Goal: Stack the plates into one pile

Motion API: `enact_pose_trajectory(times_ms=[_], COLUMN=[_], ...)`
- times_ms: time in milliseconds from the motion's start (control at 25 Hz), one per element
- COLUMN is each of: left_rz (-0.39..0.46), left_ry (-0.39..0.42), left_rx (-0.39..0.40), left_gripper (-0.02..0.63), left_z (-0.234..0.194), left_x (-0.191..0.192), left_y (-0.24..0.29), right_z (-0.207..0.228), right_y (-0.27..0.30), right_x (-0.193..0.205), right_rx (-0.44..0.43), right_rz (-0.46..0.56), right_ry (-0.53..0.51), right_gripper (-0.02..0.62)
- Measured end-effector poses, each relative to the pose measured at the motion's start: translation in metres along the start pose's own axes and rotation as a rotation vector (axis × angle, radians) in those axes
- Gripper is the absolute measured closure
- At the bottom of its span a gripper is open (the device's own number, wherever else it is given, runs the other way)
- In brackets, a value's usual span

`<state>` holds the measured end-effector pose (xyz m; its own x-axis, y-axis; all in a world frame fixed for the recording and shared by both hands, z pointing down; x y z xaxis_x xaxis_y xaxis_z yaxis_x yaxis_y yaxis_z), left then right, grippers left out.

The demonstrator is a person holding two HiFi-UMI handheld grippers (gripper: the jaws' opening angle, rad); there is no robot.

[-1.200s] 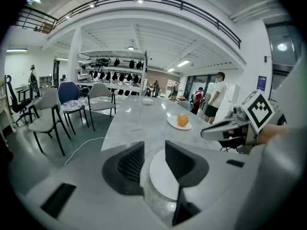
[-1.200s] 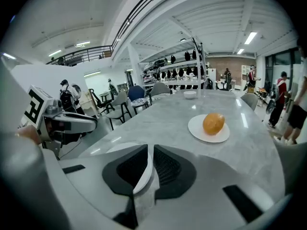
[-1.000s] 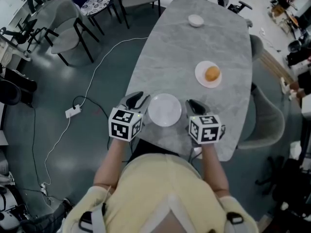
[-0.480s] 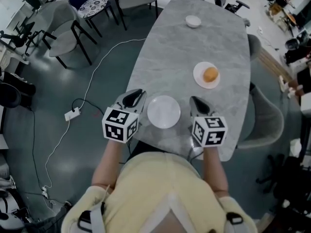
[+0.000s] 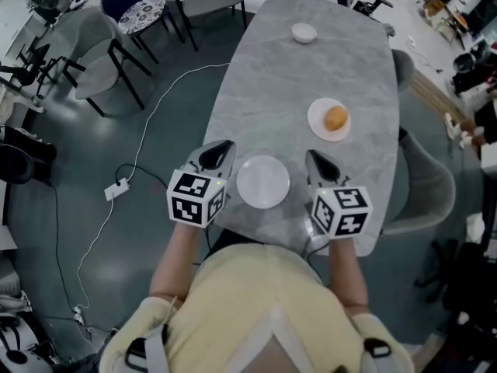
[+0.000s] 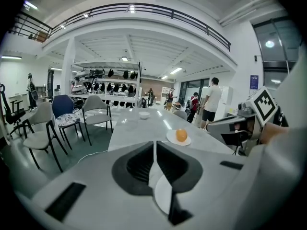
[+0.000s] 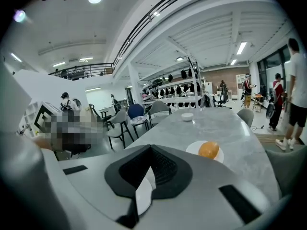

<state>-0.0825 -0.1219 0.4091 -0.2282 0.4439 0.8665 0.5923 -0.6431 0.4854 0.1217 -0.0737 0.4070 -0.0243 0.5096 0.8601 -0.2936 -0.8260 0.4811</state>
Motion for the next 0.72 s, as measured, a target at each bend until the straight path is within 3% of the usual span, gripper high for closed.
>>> enact_pose_trajectory(times_ms=[200, 720], left_rz=[0.002, 0.011], left_ry=[0.015, 0.041], left_rx=[0.008, 0.031], left_gripper=[0.584, 0.584], left_z=[-0.004, -0.006], left_x=[-0.007, -0.022], left_y=[-0.002, -0.001], right_z=[-0.004, -0.001], right_y=[0.000, 0.006], right_x=[-0.011, -0.022], right_rx=[-0.028, 0.000], right_rz=[0.030, 0.043], right_ry=[0.048, 0.021], right_gripper=[0.592, 0.592])
Point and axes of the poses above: the fingertips, and each gripper's own axes: y forward along the fingers, z to its right, x out of its underside, the point moved 3 cm from there along -y, backward along the fingers, and after that the axes turned 1 degree about -x, right-handed, at the moved point
